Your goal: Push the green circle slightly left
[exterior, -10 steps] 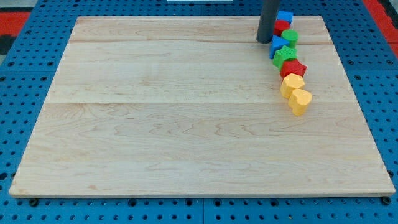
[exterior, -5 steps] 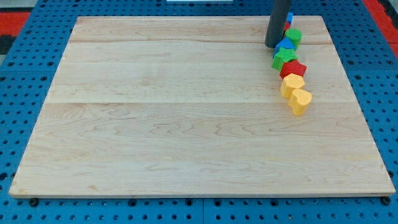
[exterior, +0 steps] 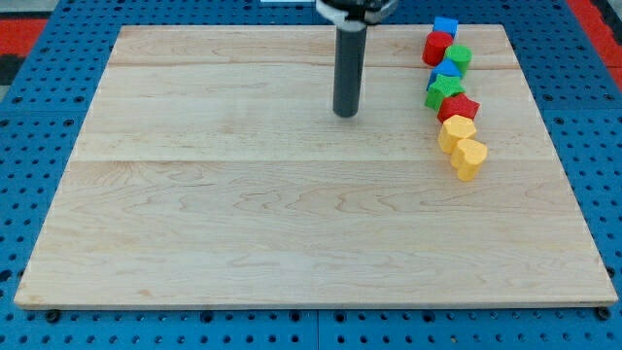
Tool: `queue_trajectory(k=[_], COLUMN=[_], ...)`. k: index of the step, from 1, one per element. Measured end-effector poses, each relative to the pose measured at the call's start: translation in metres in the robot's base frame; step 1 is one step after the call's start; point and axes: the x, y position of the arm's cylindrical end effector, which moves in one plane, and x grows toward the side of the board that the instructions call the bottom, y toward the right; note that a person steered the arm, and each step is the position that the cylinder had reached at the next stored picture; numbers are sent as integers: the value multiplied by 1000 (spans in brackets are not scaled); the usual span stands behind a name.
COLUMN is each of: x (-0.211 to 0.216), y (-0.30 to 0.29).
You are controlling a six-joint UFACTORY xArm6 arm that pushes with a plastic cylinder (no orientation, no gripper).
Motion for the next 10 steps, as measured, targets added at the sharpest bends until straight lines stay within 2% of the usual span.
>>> queue_trajectory(k=[1,2,4,5,6,7,8,10], x=[48,58,170,187,186,141,66,-48], y=[-15,-15,3,80,197,228,253,245])
